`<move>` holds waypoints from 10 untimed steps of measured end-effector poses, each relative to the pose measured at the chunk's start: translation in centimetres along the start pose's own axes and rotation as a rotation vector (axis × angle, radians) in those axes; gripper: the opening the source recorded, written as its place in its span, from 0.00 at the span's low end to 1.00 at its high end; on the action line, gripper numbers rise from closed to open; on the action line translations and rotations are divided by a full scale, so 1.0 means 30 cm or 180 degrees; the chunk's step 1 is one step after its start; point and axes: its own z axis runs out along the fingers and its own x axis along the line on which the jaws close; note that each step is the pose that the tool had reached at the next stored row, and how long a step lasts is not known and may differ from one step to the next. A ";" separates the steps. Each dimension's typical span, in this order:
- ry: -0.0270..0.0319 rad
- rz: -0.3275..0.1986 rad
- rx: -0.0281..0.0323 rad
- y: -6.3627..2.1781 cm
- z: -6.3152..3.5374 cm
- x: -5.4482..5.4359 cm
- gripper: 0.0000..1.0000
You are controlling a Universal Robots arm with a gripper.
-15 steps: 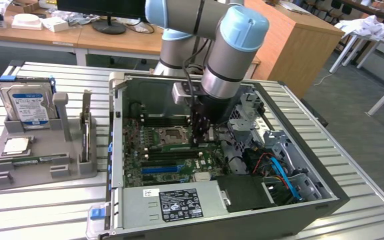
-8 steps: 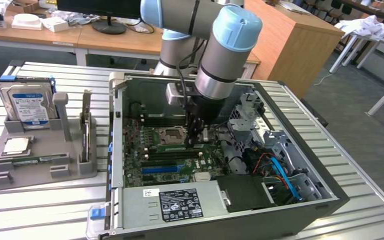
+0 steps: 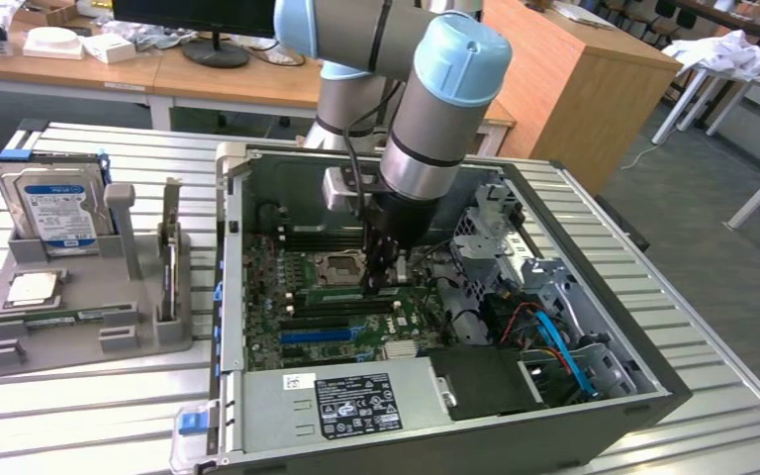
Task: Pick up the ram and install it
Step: 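Insert the ram into the slot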
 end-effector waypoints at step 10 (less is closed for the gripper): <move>0.0007 0.0000 0.0000 0.012 0.020 -0.014 0.12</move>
